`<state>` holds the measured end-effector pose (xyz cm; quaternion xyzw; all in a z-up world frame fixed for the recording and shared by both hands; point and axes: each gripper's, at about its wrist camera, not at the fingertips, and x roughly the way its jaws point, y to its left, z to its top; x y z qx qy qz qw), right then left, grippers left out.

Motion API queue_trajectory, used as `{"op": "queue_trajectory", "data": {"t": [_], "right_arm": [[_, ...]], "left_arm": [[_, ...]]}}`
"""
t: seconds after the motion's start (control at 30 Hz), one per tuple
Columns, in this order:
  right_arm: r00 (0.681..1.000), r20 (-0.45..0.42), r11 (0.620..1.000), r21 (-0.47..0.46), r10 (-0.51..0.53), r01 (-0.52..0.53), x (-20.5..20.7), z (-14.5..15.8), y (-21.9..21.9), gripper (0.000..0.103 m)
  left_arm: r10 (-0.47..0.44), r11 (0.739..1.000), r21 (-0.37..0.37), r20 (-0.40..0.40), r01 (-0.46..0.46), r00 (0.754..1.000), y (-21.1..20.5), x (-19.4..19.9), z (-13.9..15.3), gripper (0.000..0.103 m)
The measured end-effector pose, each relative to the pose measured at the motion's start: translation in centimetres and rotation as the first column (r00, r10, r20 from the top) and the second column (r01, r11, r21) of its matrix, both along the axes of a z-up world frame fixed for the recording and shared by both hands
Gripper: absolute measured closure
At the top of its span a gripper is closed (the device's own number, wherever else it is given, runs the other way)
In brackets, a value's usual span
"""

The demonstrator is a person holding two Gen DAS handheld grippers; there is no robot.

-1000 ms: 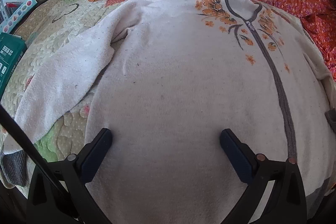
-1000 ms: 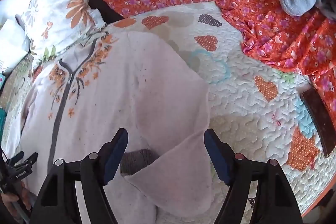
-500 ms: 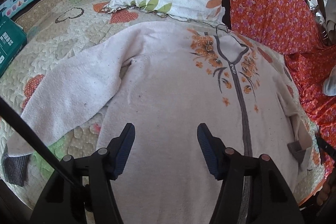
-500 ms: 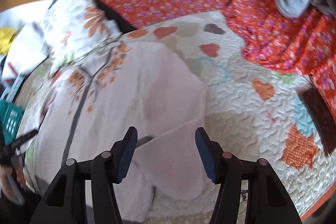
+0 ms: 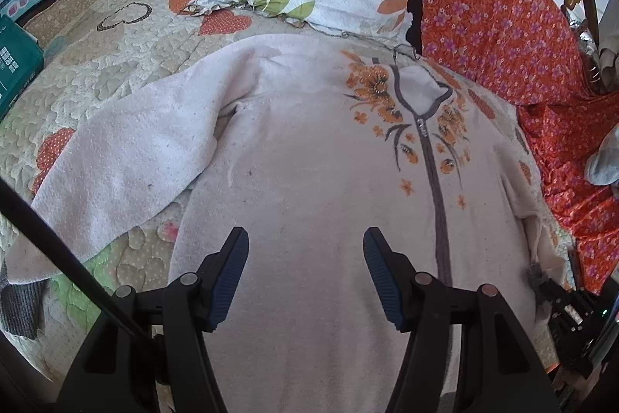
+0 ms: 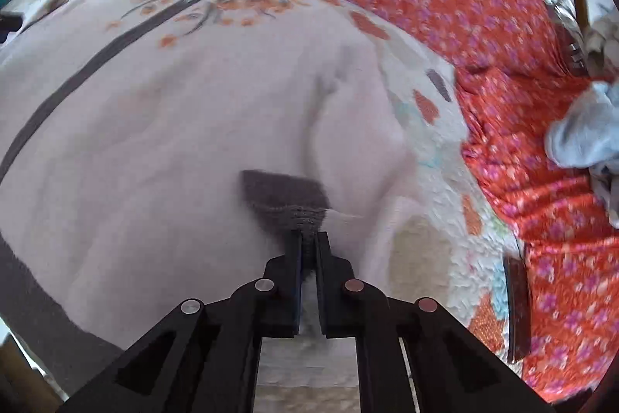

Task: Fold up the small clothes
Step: 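Close the right gripper on the grey sleeve cuff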

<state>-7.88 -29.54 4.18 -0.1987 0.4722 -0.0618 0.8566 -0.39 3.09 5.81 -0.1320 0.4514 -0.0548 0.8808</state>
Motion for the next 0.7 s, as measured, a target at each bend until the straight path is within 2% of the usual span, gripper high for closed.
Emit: {"op": "queue_trajectory", "data": {"t": [0.1, 0.17, 0.23, 0.27, 0.33, 0.43, 0.5, 0.57, 0.63, 0.7], "right_arm": [[0.981, 0.125, 0.989, 0.045, -0.146, 0.142, -0.5, 4.2, -4.5, 0.098], [0.939, 0.189, 0.957, 0.097, -0.288, 0.274, -0.5, 7.0, -8.9, 0.098], [0.868, 0.230, 0.898, 0.128, -0.441, 0.422, -0.7, 9.1, -14.0, 0.098], [0.844, 0.236, 0.876, 0.130, -0.482, 0.464, -0.5, 9.4, -15.5, 0.097], [0.774, 0.238, 0.809, 0.126, -0.586, 0.574, -1.0, 10.1, -19.3, 0.096], [0.683, 0.232, 0.719, 0.150, -0.692, 0.678, -2.8, 10.7, -23.3, 0.094], [0.642, 0.217, 0.678, 0.228, -0.735, 0.699, -4.8, 11.0, -24.7, 0.093], [0.626, 0.190, 0.651, 0.305, -0.757, 0.695, -6.7, 11.1, -25.3, 0.084], [0.636, 0.148, 0.637, 0.384, -0.757, 0.669, -8.2, 10.7, -25.5, 0.069], [0.657, 0.104, 0.627, 0.438, -0.747, 0.644, -8.8, 9.9, -25.3, 0.062]], "left_arm": [[0.009, 1.000, -0.017, 0.041, -0.008, 0.999, 0.5, -0.2, 1.2, 0.042], [0.016, 1.000, -0.020, 0.058, -0.014, 0.998, 0.9, -0.3, 1.8, 0.042], [0.026, 0.999, -0.029, 0.068, -0.024, 0.997, 1.3, -0.4, 2.2, 0.042], [0.033, 0.999, -0.034, 0.072, -0.031, 0.997, 1.6, -0.5, 2.3, 0.042], [0.052, 0.998, -0.046, 0.079, -0.048, 0.996, 2.1, -0.6, 2.6, 0.042], [0.073, 0.996, -0.051, 0.089, -0.068, 0.993, 2.6, -0.7, 2.8, 0.042], [0.080, 0.996, -0.057, 0.089, -0.075, 0.993, 2.8, -0.7, 2.9, 0.042], [0.081, 0.995, -0.066, 0.088, -0.075, 0.993, 2.8, -0.7, 2.9, 0.041], [0.079, 0.995, -0.071, 0.091, -0.072, 0.993, 2.7, -0.8, 2.9, 0.039], [0.071, 0.996, -0.063, 0.094, -0.065, 0.993, 2.4, -0.8, 2.9, 0.039]]}}
